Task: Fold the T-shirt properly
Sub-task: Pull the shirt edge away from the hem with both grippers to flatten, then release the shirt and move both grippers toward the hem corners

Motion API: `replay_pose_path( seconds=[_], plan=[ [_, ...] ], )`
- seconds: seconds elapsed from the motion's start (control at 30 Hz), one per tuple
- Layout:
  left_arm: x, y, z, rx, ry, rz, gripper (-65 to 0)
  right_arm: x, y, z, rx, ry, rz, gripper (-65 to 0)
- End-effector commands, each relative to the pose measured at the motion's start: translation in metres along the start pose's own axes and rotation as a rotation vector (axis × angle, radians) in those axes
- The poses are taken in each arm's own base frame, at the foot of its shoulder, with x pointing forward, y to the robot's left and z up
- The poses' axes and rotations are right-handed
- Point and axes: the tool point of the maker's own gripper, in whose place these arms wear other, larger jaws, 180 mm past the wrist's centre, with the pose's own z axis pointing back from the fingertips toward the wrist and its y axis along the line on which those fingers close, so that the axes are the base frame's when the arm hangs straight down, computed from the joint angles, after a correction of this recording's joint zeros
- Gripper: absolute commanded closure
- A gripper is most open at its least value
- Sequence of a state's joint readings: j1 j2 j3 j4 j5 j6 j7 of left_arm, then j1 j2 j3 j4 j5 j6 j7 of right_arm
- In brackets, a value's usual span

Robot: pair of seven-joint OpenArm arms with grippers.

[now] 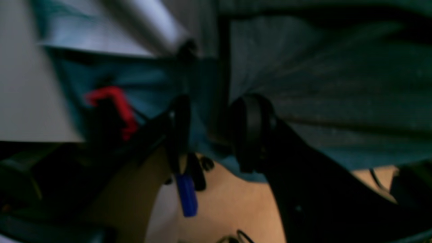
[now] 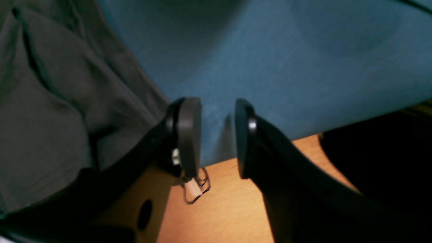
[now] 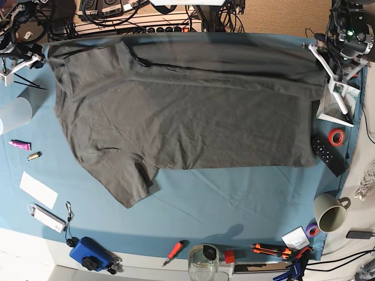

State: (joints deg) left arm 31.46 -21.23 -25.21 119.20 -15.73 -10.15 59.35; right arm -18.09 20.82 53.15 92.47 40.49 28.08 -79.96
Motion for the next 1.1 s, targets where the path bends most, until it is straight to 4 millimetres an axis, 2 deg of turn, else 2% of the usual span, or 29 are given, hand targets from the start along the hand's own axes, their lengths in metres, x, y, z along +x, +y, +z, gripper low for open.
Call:
replay_pose_path(
  seconds=[0.0, 0.1, 0.3, 0.4, 0.53, 0.87, 1.0, 1.07],
  plan=[
    [0.010, 0.007, 0.006, 0.027, -0.034, -0.019, -23.2, 0.018, -0.004, 0.011, -0.020, -0.047, 0.030, -17.6],
    [0.008, 0.006, 0.009, 0.026, -0.033, -0.024, -23.2, 0.021, -0.007, 0.015, -0.044, -0.049, 0.048, -17.6],
    [-0.021, 0.001, 0.011, 0.014, 0.055, -0.031, -23.2, 0.019, -0.012, 0.015, -0.074, -0.039, 0.045, -17.6],
    [-0.027, 0.006, 0.012, 0.043, 0.085, -0.049, -23.2, 0.021, -0.012, 0.015, -0.075, -0.050, 0.038, -17.6],
    [-0.016, 0.021, 0.018, 0.137, 0.042, -0.019, -23.2, 0.022, -0.012, 0.015, -0.075, -0.055, 0.039, -17.6],
    [-0.005, 0.025, 0.021, 0.162, -0.010, -0.045, -23.3, 0.022, -0.012, 0.015, -0.075, -0.059, 0.039, -17.6],
    [0.016, 0.029, 0.023, 0.191, -0.115, -0.075, -23.2, 0.030, -0.011, 0.015, -0.069, -0.096, 0.039, -17.6],
    [0.029, 0.031, 0.023, 0.196, -0.153, -0.069, -23.2, 0.039, -0.003, 0.015, -0.033, -0.134, 0.032, -17.6]
  ],
)
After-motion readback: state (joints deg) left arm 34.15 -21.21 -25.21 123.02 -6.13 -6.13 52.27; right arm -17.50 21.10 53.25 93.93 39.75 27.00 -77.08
